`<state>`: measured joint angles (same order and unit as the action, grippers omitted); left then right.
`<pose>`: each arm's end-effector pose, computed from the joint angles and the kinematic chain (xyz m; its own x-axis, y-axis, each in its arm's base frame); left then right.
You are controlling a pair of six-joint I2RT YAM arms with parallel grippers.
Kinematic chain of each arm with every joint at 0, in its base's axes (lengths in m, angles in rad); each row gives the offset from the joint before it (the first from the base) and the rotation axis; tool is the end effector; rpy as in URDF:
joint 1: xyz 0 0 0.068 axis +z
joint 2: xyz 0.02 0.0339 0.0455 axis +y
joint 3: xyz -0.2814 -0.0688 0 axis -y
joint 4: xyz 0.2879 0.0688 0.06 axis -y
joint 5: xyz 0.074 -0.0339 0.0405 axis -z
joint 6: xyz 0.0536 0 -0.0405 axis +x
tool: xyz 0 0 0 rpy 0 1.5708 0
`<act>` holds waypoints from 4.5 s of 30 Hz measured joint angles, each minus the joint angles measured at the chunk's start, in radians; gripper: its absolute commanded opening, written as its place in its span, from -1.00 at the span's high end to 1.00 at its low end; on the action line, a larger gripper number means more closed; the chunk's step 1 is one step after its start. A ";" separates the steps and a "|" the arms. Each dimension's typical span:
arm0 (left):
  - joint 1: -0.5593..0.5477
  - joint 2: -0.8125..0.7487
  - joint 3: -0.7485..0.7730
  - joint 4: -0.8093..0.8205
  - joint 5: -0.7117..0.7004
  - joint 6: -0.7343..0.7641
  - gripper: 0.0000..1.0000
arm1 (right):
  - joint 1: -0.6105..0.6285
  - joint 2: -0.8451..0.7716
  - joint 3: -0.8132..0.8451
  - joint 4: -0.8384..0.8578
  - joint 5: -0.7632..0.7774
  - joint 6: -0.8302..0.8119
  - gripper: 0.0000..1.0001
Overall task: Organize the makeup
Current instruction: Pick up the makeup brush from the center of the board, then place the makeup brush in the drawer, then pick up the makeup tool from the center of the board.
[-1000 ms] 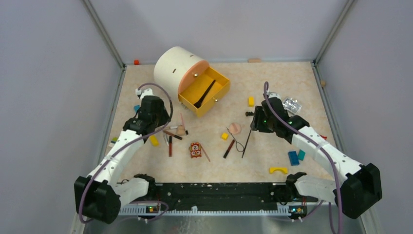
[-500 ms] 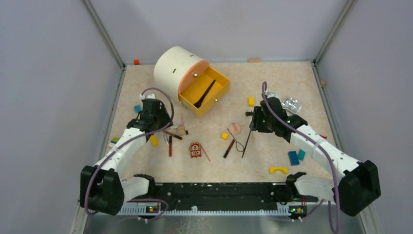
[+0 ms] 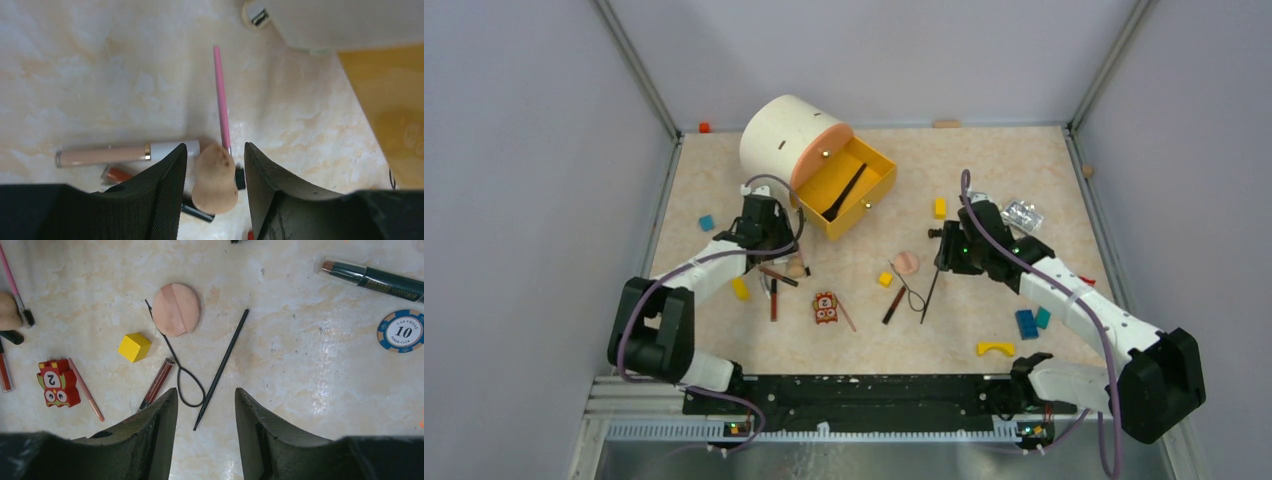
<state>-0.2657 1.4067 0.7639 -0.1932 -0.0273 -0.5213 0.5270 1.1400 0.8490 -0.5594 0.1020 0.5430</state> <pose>0.3149 -0.0842 0.1719 -0.7428 -0.3138 -0.5915 -0.1442 0.9376 -0.3163 0.2443 0.1359 0.2484 -0.7847 0.1381 -0.6043 -0.0430 0.9604 0.2753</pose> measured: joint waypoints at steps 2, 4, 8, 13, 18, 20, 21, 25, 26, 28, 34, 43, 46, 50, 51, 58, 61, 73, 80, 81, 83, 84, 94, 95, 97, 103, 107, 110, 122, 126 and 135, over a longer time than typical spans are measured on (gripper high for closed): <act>0.000 0.050 0.031 0.027 -0.015 0.005 0.00 | 0.000 0.000 -0.005 -0.003 0.000 0.000 0.09; 0.000 0.094 0.060 0.049 -0.021 0.012 0.02 | 0.000 0.000 -0.005 -0.003 0.001 0.000 0.09; 0.002 0.170 0.103 0.090 -0.033 0.023 0.05 | 0.000 0.000 -0.005 -0.003 0.001 0.000 0.09; 0.003 0.228 0.119 0.122 -0.040 0.029 0.08 | 0.000 0.000 -0.005 -0.003 0.002 0.000 0.09; 0.001 0.250 0.119 0.137 -0.040 0.035 0.10 | 0.000 -0.002 -0.006 -0.002 0.002 0.000 0.09; -0.008 0.257 0.119 0.140 -0.042 0.039 0.11 | 0.000 -0.007 -0.012 -0.002 0.002 0.000 0.09; -0.013 0.259 0.119 0.140 -0.043 0.040 0.12 | 0.000 -0.008 -0.013 -0.005 0.002 0.000 0.09; -0.036 0.267 0.119 0.138 -0.056 0.047 0.16 | 0.000 -0.010 -0.018 -0.005 0.002 0.000 0.09; -0.041 0.271 0.119 0.137 -0.063 0.049 0.18 | 0.000 -0.010 -0.018 -0.005 0.002 0.000 0.09; -0.047 0.274 0.118 0.137 -0.075 0.050 0.24 | 0.000 -0.011 -0.018 -0.005 0.002 0.000 0.09; -0.064 0.282 0.118 0.137 -0.141 0.053 0.58 | 0.000 -0.012 -0.018 -0.005 0.002 0.001 0.09; -0.078 0.290 0.121 0.131 -0.215 0.048 1.00 | 0.000 -0.012 -0.018 -0.005 0.002 0.003 0.09; -0.080 0.290 0.121 0.131 -0.221 0.048 1.00 | 0.000 -0.012 -0.018 -0.004 0.002 0.003 0.09; -0.079 0.276 0.106 0.143 -0.195 0.055 1.00 | 0.000 -0.012 -0.019 -0.002 0.001 0.003 0.09; -0.078 0.267 0.098 0.141 -0.183 0.057 1.00 | 0.000 -0.012 -0.019 -0.002 0.001 0.003 0.09; -0.078 0.140 0.066 0.103 -0.109 0.074 1.00 | 0.000 -0.012 -0.019 -0.002 0.001 0.003 0.09; -0.077 0.056 0.066 0.113 -0.066 0.091 1.00 | 0.000 -0.012 -0.020 -0.001 0.000 0.003 0.09; -0.213 -0.208 0.023 0.065 -0.100 0.174 1.00 | 0.000 -0.027 -0.024 0.006 -0.008 0.004 0.09; -0.409 -0.268 0.212 0.134 -0.129 0.299 1.00 | 0.000 -0.044 -0.027 0.006 -0.014 0.011 0.08; -0.409 -0.238 0.269 0.143 -0.135 0.323 1.00 | 0.000 -0.055 -0.032 0.006 -0.014 0.011 0.08; -0.408 -0.149 0.387 0.168 -0.150 0.373 1.00 | 0.000 -0.073 -0.037 0.002 -0.013 0.011 0.08; -0.408 -0.094 0.445 0.182 -0.157 0.401 1.00 | 0.000 -0.079 -0.037 -0.003 -0.010 0.011 0.08; -0.407 0.352 0.813 0.156 -0.177 0.603 1.00 | 0.000 -0.117 -0.037 -0.018 0.005 0.010 0.08; -0.407 0.375 0.830 0.152 -0.182 0.618 1.00 | 0.000 -0.121 -0.037 -0.020 0.006 0.010 0.08; -0.405 0.407 0.849 0.138 -0.200 0.641 1.00 | 0.000 -0.132 -0.037 -0.025 0.006 0.010 0.08; -0.395 0.437 0.860 0.095 -0.238 0.650 0.60 | 0.000 -0.143 -0.038 -0.032 0.009 0.010 0.08; -0.381 0.438 0.860 0.077 -0.248 0.624 0.14 | 0.000 -0.143 -0.038 -0.032 0.008 0.010 0.08; -0.375 0.437 0.859 0.063 -0.250 0.608 -0.04 | 0.000 -0.143 -0.038 -0.032 0.008 0.010 0.08; -0.372 0.214 0.692 -0.016 -0.178 0.459 -0.16 | 0.000 -0.114 -0.053 0.016 -0.044 0.008 0.06; -0.372 -0.028 0.442 -0.008 -0.184 0.327 -0.22 | 0.001 -0.090 -0.064 0.036 -0.061 0.009 0.03; -0.372 -0.303 -0.047 -0.045 -0.188 -0.024 -0.43 | 0.003 -0.056 -0.066 0.068 -0.074 0.010 0.02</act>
<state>-0.6373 1.1042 0.7166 -0.2379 -0.2153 -0.5449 0.5301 1.0836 0.7830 -0.4915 0.0280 0.5533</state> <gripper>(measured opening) 0.692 0.490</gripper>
